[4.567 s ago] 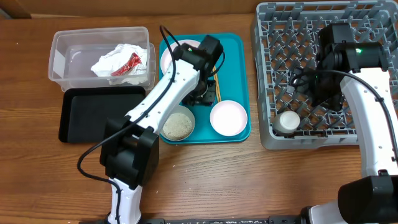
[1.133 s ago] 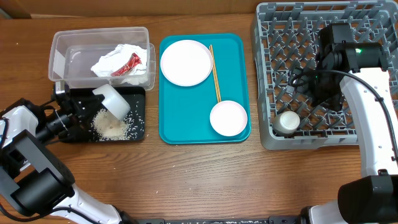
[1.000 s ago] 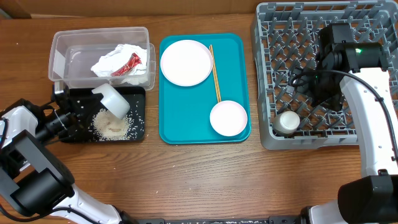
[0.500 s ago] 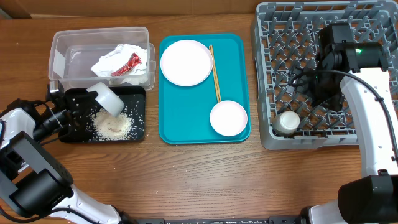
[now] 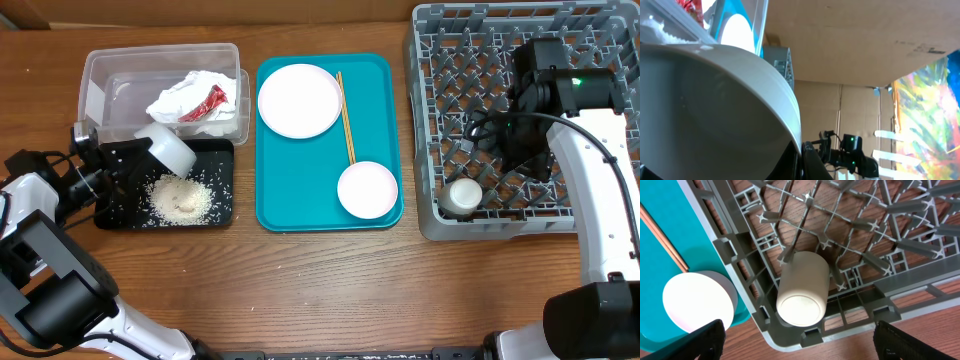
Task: Sort waste into correct bins and load items into the dishwasher
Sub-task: 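Tip the rice bowl over the black tray to pour out the rice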
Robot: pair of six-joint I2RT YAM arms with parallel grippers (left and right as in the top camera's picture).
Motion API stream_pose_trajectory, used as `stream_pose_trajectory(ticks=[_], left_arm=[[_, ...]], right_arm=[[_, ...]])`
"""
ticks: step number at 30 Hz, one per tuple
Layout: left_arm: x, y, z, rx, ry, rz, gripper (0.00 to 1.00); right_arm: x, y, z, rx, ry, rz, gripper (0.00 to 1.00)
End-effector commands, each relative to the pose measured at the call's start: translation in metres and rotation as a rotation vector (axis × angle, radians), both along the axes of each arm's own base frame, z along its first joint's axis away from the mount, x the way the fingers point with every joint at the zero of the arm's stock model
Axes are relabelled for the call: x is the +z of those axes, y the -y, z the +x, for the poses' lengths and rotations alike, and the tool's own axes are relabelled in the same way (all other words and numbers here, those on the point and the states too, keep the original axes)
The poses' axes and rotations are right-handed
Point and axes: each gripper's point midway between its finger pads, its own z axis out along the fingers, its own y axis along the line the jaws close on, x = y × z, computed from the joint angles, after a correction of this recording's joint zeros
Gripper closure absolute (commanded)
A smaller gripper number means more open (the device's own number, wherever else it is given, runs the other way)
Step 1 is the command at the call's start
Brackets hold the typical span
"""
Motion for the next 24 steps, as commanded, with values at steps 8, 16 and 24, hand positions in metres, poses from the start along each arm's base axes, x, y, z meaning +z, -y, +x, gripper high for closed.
stream_pose_trajectory(ticks=[8,16,24], left_arm=[[0.013,0.007,0.002,-0.019,0.029,-0.015,0.96],[0.007,0.022,-0.001,-0.053,-0.024,0.095,0.96],[0.049,0.077,-0.010,-0.174,0.011,0.571,0.96]], right_arm=[[0.006,0.000,0.003,-0.001,0.019,0.005,0.04],[0.006,0.000,0.002,-0.001,0.014,0.005,0.04],[0.005,0.000,-0.003,-0.002,-0.003,0.005,0.04]])
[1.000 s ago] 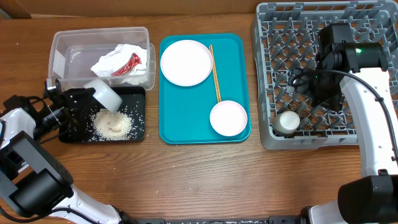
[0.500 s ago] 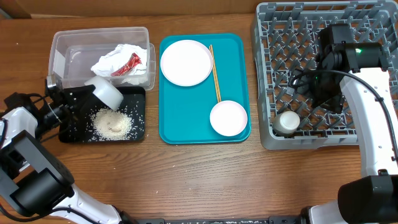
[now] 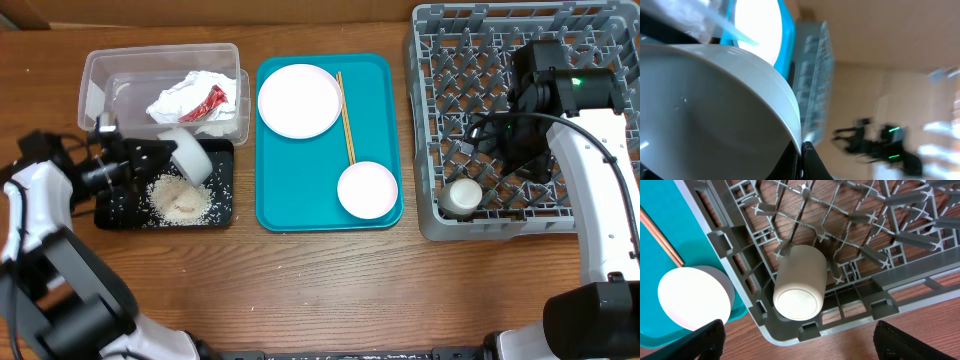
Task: Sort waste into correct bins and load items into the dishwasher
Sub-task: 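Tip the rice bowl over the black tray to pour out the rice, then return the emptied bowl to the teal tray with the left gripper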
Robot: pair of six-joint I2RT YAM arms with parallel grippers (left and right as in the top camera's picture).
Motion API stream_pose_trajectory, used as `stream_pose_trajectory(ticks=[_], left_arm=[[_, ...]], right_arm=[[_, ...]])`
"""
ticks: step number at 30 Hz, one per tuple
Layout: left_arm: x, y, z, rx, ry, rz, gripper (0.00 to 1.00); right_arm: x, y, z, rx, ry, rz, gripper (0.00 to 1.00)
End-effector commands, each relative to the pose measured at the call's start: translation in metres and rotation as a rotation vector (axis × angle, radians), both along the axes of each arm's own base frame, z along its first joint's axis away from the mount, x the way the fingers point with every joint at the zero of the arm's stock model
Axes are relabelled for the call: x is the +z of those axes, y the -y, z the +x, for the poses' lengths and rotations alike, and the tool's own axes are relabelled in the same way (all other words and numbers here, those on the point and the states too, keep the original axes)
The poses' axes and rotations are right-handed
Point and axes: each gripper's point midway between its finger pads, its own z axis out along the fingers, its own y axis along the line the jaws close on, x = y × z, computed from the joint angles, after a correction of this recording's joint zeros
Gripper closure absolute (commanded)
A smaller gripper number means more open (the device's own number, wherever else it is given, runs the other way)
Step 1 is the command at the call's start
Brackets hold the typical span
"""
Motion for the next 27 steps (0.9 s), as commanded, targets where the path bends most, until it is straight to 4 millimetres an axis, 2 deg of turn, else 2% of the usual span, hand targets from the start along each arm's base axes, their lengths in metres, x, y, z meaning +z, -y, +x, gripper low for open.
stream_pose_trajectory(ticks=[1,4,9,13,17,20,23,27], left_arm=[[0.033,0.029,0.000,-0.091,0.117,0.339,0.96],[0.027,0.061,0.001,-0.174,0.145,0.597,0.96],[-0.014,0.108,-0.001,-0.337,0.102,0.966,0.96],[-0.046,0.138,-0.002,-0.452,0.085,1.157,0.96],[-0.080,0.170,-0.003,-0.560,0.081,1.213,0.96],[-0.101,0.187,-0.004,-0.618,0.073,1.217,0.96],[-0.122,0.197,-0.008,-0.671,0.048,1.221,0.96],[-0.137,0.204,-0.015,-0.713,0.020,1.215,0.96]], right_arm=[[0.006,0.000,0.004,-0.001,0.025,0.005,0.04],[0.006,0.000,0.005,-0.001,0.030,0.005,0.04],[0.006,0.000,0.005,-0.001,0.030,0.004,0.03],[0.006,0.000,0.005,-0.001,0.030,0.004,0.03],[0.006,0.000,0.005,0.002,0.030,0.004,0.03],[0.006,0.000,0.006,0.003,0.033,0.004,0.03],[0.006,0.000,0.006,0.002,0.034,0.004,0.03],[0.006,0.000,0.006,0.003,0.034,0.004,0.03]])
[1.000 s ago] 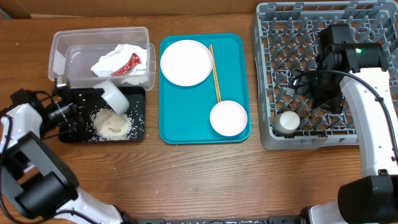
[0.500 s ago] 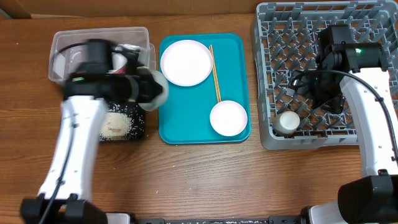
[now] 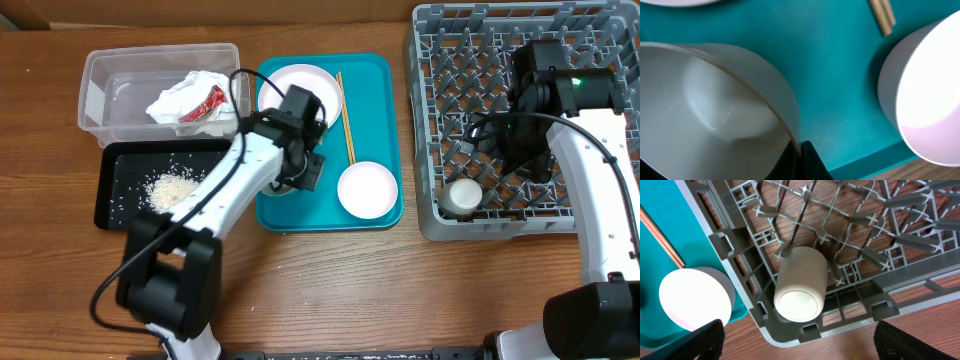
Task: Sort waste into correct bins and load items into the dishwasher
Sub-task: 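Return the emptied bowl to the teal tray with the left gripper, then move the left arm aside and grasp the emptied bowl with right gripper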
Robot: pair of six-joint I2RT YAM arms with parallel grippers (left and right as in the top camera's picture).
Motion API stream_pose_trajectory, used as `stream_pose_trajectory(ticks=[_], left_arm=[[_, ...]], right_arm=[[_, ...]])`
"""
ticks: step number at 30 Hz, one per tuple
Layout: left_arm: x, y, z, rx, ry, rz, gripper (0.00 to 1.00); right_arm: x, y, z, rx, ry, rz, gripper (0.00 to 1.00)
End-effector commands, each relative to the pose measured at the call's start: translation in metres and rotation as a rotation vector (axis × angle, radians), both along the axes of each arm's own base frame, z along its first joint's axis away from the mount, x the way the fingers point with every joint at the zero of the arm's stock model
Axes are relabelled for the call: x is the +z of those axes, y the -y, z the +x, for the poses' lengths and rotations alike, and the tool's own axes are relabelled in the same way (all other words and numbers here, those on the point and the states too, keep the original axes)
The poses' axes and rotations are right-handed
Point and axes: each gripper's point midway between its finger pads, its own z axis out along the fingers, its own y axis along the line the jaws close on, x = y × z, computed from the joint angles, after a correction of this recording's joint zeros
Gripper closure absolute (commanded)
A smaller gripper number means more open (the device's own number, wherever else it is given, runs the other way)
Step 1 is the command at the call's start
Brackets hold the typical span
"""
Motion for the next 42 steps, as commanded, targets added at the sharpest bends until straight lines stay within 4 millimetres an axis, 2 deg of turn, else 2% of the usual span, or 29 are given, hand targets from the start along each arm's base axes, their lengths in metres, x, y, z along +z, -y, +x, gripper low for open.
stream_pose_trajectory(ticks=[1,3,4,6,7,8,11,15,19,22,24,30,36,39,42], left_arm=[[-0.012,0.001,-0.003,-0.029,-0.019,0.031,0.96],[-0.011,0.005,-0.004,-0.034,-0.024,0.009,0.96],[-0.011,0.008,-0.004,-0.036,-0.028,-0.005,0.92],[-0.011,0.012,-0.006,-0.043,-0.038,-0.031,0.78],[-0.010,0.014,-0.007,-0.044,-0.042,-0.038,0.65],[-0.010,0.014,-0.007,-0.045,-0.043,-0.041,0.56],[-0.009,0.017,-0.009,-0.049,-0.052,-0.058,0.42],[0.004,0.018,-0.005,-0.047,-0.051,-0.058,0.35],[0.032,0.023,0.005,-0.040,-0.024,-0.072,0.35],[0.057,0.018,0.017,0.017,-0.006,-0.088,0.35],[0.076,0.009,0.025,0.077,0.002,-0.101,0.35],[0.130,-0.038,0.045,0.241,0.006,-0.188,0.34],[0.174,-0.085,0.062,0.307,0.049,-0.353,0.32],[0.186,-0.114,0.067,0.355,0.076,-0.385,0.29],[0.186,-0.141,0.066,0.414,0.076,-0.378,0.23]], right_arm=[[0.006,0.000,0.004,0.002,0.026,0.004,0.03],[0.006,0.000,0.005,0.002,0.028,0.004,0.03],[0.006,0.000,0.005,0.002,0.030,0.004,0.01],[0.006,0.000,0.006,0.002,0.031,0.004,0.00],[0.006,0.000,0.005,0.002,0.030,0.004,0.00],[0.006,0.000,0.005,0.002,0.030,0.004,0.00],[0.006,0.000,0.006,0.002,0.032,0.005,0.00],[0.007,-0.007,0.009,0.010,0.045,0.036,0.00],[0.010,-0.028,0.017,0.044,0.081,0.117,0.00],[0.014,-0.049,0.025,0.089,0.122,0.173,0.00],[0.017,-0.065,0.031,0.127,0.154,0.207,0.01],[0.023,-0.118,0.050,0.207,0.257,0.275,0.07],[0.014,-0.182,0.066,0.275,0.308,0.333,0.14],[0.002,-0.214,0.071,0.301,0.315,0.358,0.20],[-0.015,-0.239,0.071,0.313,0.294,0.374,0.24]])
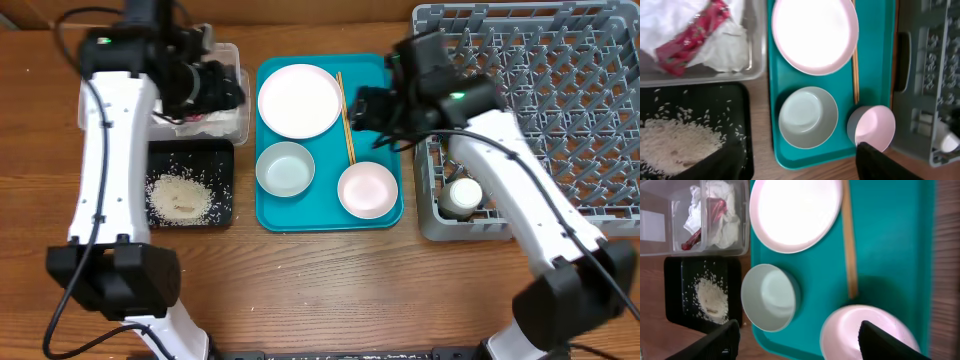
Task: Sort waste into correct bins and load items into the dishwasher
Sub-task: 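Move the left arm aside and grasp the emptied bowl with right gripper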
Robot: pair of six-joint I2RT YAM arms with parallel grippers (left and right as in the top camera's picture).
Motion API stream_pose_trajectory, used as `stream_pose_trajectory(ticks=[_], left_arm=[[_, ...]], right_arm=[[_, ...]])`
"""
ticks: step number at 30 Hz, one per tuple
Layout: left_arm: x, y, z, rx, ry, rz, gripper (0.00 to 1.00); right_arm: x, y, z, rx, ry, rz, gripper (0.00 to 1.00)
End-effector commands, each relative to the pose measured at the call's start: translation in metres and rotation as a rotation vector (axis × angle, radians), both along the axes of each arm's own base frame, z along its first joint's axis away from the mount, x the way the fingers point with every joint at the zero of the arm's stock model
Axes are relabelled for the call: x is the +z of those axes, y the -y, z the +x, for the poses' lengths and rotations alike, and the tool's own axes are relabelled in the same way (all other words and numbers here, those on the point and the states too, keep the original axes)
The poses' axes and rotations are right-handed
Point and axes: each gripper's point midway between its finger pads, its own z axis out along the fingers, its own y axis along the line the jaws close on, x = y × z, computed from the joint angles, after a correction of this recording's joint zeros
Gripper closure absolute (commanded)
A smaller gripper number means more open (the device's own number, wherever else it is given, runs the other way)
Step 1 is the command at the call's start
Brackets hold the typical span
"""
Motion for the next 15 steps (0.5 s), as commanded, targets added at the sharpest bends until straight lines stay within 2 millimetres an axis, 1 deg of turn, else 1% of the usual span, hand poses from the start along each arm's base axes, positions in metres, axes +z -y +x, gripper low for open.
stream_pose_trajectory(ticks=[1,3,7,8,9,12,15], left_arm=[[0.010,-0.015,-0.002,0.000,0.021,-0.040,0.21],[0.009,-0.026,-0.004,-0.017,0.025,-0.023,0.18],[0.006,-0.035,-0.007,-0.041,0.026,0.012,0.02],[0.005,-0.037,-0.007,-0.036,0.023,0.026,0.00],[0.005,-0.039,-0.007,-0.033,0.021,0.035,0.00],[0.004,-0.041,-0.007,-0.030,0.020,0.052,0.00],[0.004,-0.042,-0.006,-0.029,0.023,0.055,0.00]], right_arm=[[-0.021,-0.025,-0.003,0.000,-0.050,0.014,0.25],[-0.034,-0.037,-0.004,0.006,-0.069,0.009,0.27],[-0.063,-0.055,-0.006,0.039,-0.104,-0.010,0.30],[-0.071,-0.059,-0.007,0.046,-0.115,-0.018,0.32],[-0.077,-0.061,-0.008,0.051,-0.125,-0.024,0.34],[-0.100,-0.069,-0.011,0.066,-0.156,-0.044,0.43],[-0.122,-0.075,-0.015,0.080,-0.189,-0.065,0.45]])
